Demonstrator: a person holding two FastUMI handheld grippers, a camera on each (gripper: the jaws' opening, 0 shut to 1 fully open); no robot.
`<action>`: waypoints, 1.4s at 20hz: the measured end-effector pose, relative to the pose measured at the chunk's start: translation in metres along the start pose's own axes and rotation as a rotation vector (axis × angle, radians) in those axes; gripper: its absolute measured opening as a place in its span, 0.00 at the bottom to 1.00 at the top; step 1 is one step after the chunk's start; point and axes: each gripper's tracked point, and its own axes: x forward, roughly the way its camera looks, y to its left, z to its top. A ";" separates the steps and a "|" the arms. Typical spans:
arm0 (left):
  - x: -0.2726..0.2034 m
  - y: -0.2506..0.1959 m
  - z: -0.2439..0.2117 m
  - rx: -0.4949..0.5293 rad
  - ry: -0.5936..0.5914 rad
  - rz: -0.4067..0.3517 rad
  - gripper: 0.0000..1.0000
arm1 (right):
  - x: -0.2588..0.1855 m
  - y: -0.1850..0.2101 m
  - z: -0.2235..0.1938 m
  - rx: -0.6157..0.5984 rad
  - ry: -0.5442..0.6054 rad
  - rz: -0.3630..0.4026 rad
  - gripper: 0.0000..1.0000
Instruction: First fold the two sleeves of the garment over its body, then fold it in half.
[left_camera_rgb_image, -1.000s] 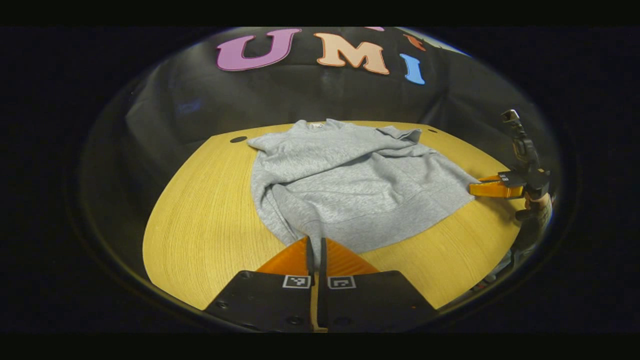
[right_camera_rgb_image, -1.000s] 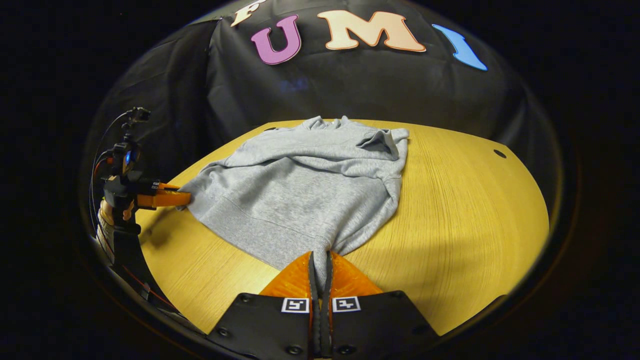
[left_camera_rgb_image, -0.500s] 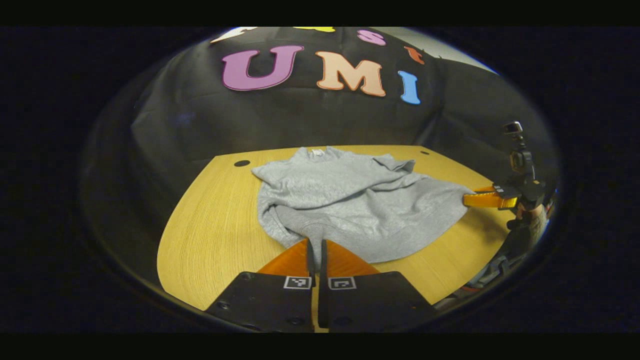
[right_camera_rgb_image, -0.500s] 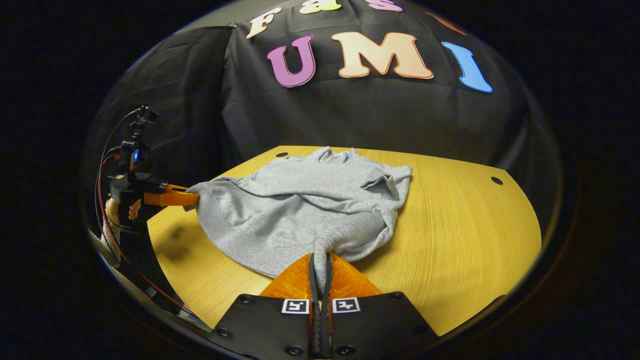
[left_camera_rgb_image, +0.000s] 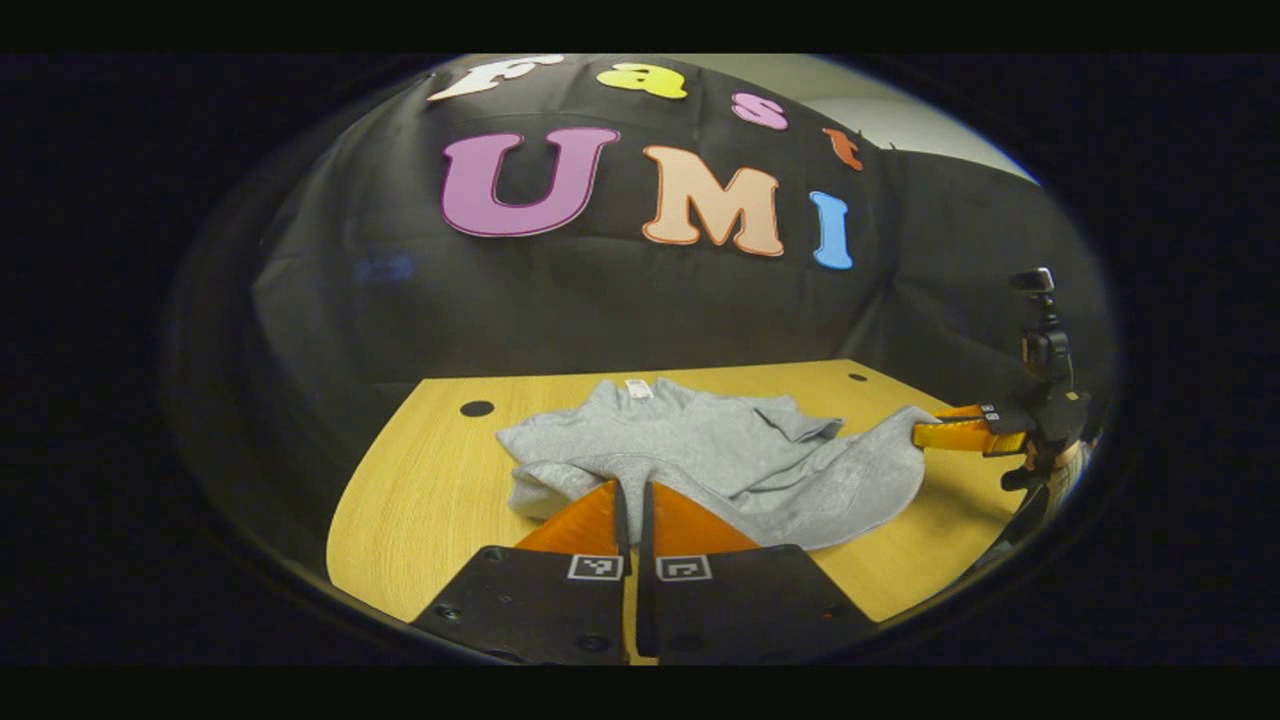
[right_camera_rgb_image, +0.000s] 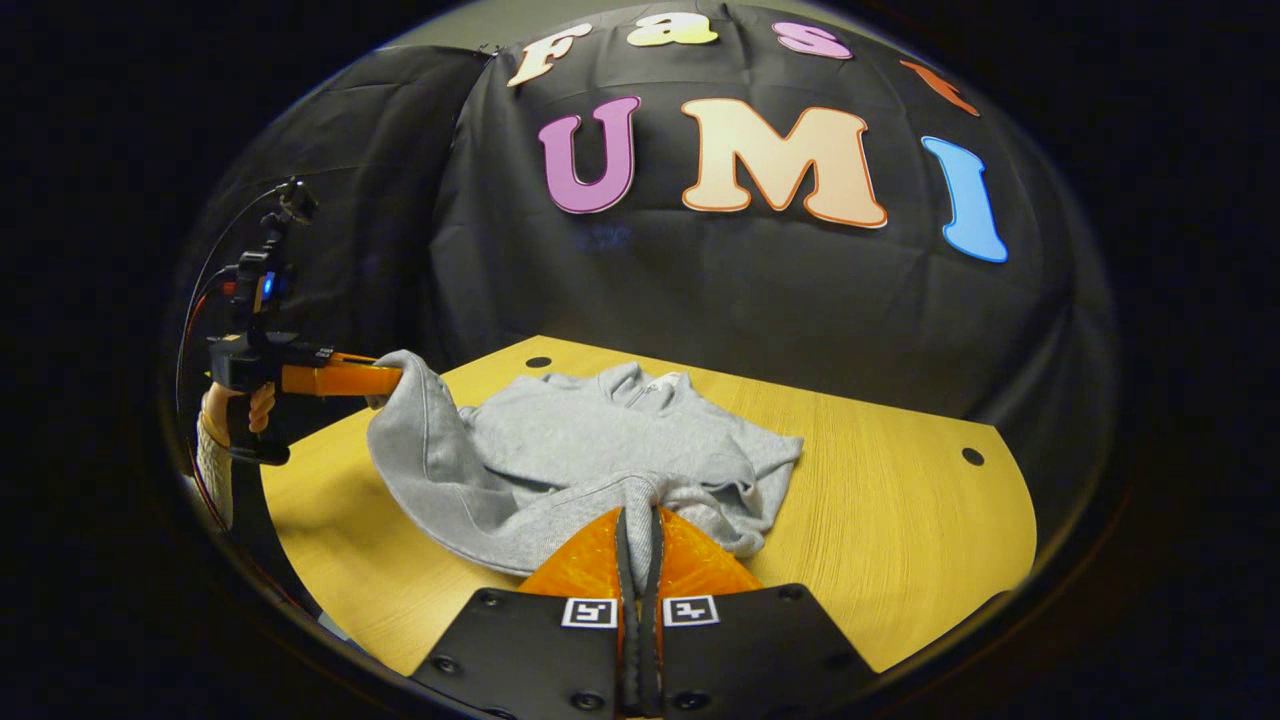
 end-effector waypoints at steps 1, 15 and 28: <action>0.008 0.004 0.008 -0.004 -0.013 0.013 0.00 | 0.009 -0.004 0.007 0.008 -0.011 -0.007 0.02; 0.145 0.056 0.022 -0.245 0.005 0.152 0.00 | 0.141 -0.070 0.009 0.228 0.054 -0.065 0.02; 0.182 0.084 0.007 -0.132 0.032 0.307 0.24 | 0.176 -0.099 0.012 0.328 0.009 -0.128 0.27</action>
